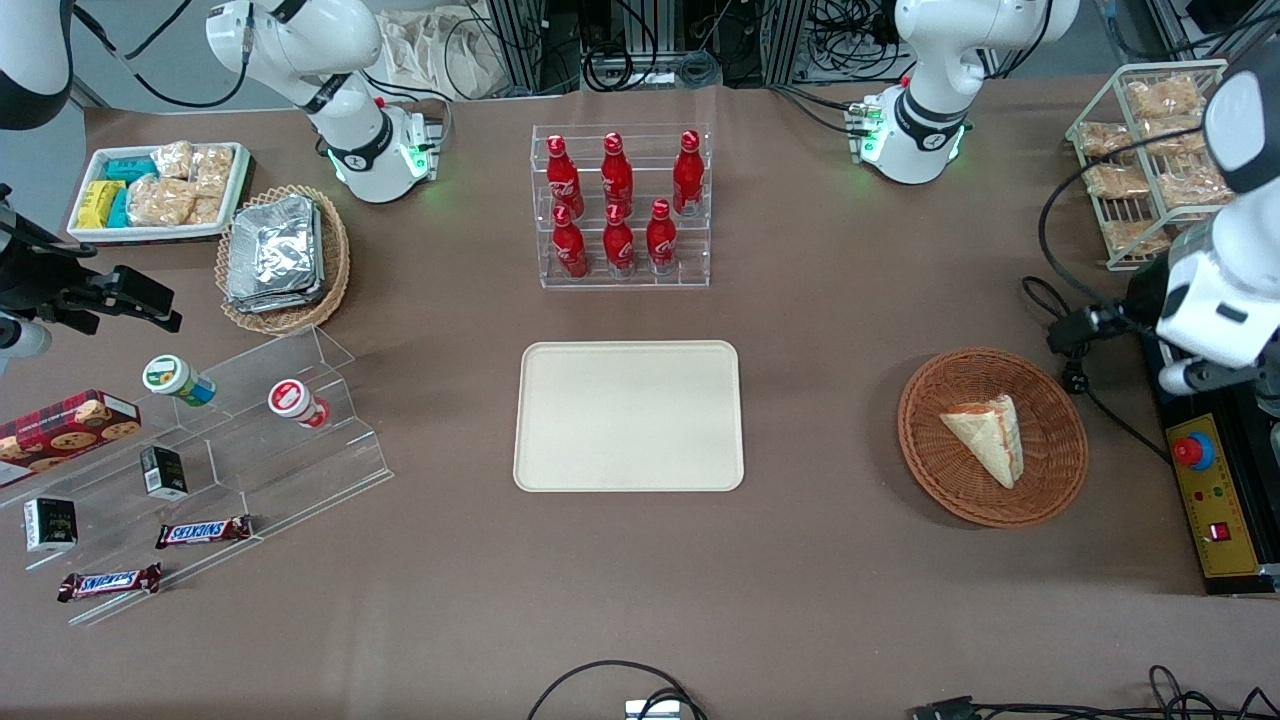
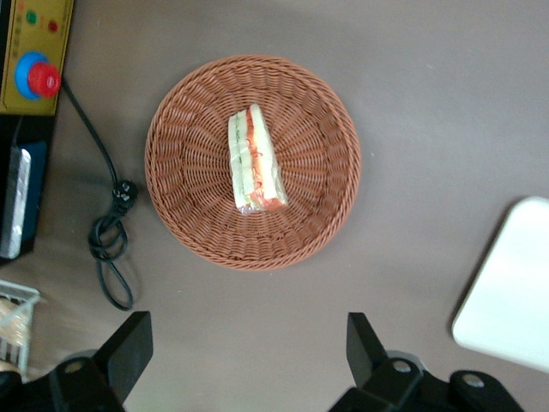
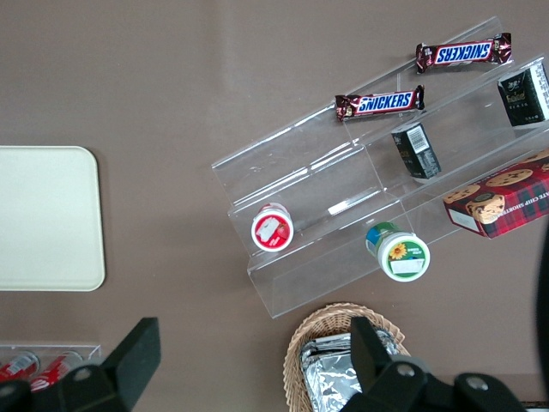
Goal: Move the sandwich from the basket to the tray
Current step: 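Move the left gripper over the wicker basket toward the sandwich, then lower the left gripper onto the triangular sandwich and close on it, then lift the sandwich out of the basket and carry it toward the cream tray, then lower the held sandwich onto the cream tray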
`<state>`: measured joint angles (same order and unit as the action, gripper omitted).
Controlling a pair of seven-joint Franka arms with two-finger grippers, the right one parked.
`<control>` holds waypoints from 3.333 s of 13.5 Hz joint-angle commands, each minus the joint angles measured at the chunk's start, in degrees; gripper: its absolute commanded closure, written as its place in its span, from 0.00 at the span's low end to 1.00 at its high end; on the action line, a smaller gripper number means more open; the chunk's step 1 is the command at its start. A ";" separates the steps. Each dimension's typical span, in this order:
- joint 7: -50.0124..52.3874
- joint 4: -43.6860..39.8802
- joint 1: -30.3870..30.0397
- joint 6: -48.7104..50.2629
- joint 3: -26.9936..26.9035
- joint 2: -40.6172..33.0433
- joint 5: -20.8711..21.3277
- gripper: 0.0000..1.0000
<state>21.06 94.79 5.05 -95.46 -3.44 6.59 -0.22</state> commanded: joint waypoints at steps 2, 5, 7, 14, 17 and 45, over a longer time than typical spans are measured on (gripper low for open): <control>12.41 6.70 0.40 -11.03 -0.42 2.98 0.75 0.00; 15.06 14.86 0.39 -24.28 -1.90 6.06 0.93 0.00; 16.73 21.90 0.31 -36.06 -2.97 8.08 0.93 0.00; 17.44 24.65 0.40 -43.50 -3.50 14.94 0.75 0.00; 18.49 24.48 0.57 -43.67 -3.32 15.03 0.66 0.31; 27.55 -0.92 20.70 -22.58 21.11 28.82 16.47 0.91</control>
<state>47.73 97.57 24.44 -118.79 18.19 32.61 13.66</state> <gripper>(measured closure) 0.841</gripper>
